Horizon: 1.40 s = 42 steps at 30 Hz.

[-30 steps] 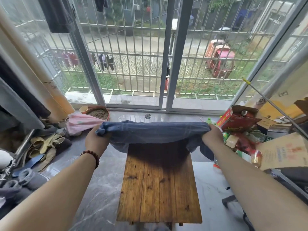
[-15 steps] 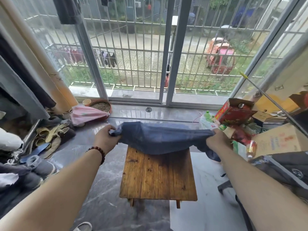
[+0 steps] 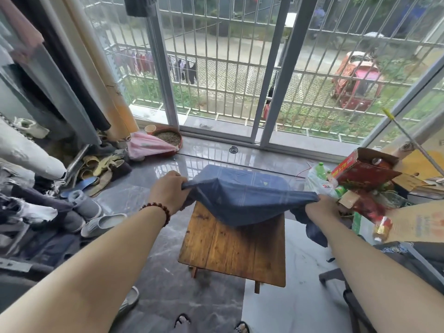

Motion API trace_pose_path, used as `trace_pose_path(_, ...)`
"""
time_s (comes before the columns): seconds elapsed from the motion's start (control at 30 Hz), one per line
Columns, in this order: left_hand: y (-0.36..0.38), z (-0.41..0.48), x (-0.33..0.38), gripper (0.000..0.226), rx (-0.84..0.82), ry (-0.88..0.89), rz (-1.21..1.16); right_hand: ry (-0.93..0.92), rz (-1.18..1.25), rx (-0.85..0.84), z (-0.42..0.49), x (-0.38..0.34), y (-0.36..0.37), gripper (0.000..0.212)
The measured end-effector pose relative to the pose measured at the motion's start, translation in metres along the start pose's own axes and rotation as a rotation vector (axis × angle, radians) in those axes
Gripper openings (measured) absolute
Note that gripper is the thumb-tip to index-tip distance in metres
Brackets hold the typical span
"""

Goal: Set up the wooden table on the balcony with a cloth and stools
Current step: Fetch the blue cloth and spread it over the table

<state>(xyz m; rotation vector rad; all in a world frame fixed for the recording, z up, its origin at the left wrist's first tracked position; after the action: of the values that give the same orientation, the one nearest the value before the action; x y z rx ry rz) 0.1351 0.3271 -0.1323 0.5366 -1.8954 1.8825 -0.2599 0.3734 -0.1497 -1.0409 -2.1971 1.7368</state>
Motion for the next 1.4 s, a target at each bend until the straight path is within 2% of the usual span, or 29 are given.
trace_pose_path(0.1, 0.0, -0.005, -0.003, 0.014, 0.018, -0.015, 0.059, 0.004, -0.055, -0.009, -0.001, -0.002, 0.007, 0.026)
trace_pose_path(0.2, 0.004, -0.009, -0.011, 0.025, -0.01, -0.03, 0.068, -0.043, -0.153, -0.051, -0.006, -0.011, 0.016, 0.018)
trace_pose_path(0.27, 0.011, -0.01, -0.014, 0.032, -0.069, -0.02, 0.059, -0.079, -0.162, -0.029, -0.006, -0.014, 0.018, 0.022)
trace_pose_path(0.4, 0.017, -0.009, -0.019, 0.017, -0.088, -0.059, 0.065, -0.2, -0.106, -0.01, -0.01, -0.029, 0.018, 0.024)
trace_pose_path(0.57, 0.016, -0.005, -0.019, 0.02, -0.065, -0.079, 0.021, -0.266, -0.185, -0.021, -0.008, -0.038, 0.017, 0.022)
trace_pose_path(0.73, 0.02, -0.006, -0.001, 0.01, -0.143, 0.001, 0.043, -0.304, -0.205, -0.004, -0.008, -0.038, 0.011, 0.021)
trace_pose_path(0.87, 0.035, -0.01, 0.002, 0.027, -0.251, 0.04, 0.103, -0.325, -0.27, -0.003, -0.009, -0.033, 0.01, 0.022)
trace_pose_path(0.93, 0.042, -0.012, 0.0, 0.025, -0.298, 0.036, 0.122, -0.347, -0.334, -0.029, -0.01, -0.032, 0.013, 0.025)
trace_pose_path(1.0, 0.047, -0.014, 0.001, 0.017, -0.319, 0.041, 0.171, -0.379, -0.373, -0.048, -0.01, -0.035, 0.018, 0.023)
trace_pose_path(1.1, 0.052, -0.015, 0.014, 0.024, -0.308, 0.08, 0.263, -0.397, -0.358, -0.07, -0.01, -0.039, 0.025, 0.02)
trace_pose_path(1.17, 0.054, -0.015, 0.021, 0.025, -0.275, 0.086, 0.26, -0.407, -0.36, -0.091, -0.011, -0.039, 0.029, 0.02)
trace_pose_path(1.27, 0.062, -0.012, 0.015, 0.021, -0.254, 0.052, 0.18, -0.422, -0.406, -0.119, -0.01, -0.037, 0.039, 0.008)
trace_pose_path(1.4, 0.086, -0.014, 0.008, 0.027, -0.309, -0.005, 0.226, -0.406, -0.402, -0.164, -0.004, -0.027, 0.062, 0.023)
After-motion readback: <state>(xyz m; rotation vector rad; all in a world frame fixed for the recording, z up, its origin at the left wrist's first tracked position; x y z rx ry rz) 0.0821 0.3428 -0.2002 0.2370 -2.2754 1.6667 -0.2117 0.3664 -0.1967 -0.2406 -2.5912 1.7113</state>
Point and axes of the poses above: each hand's wrist, its own z-axis towards the middle knuckle, its own y-axis out of the palm, x = y × z, the point moved 9 cm from there along z, towards the middle knuckle, and after that the axes turned 12 degrees about -z, right-handed, at the moved point
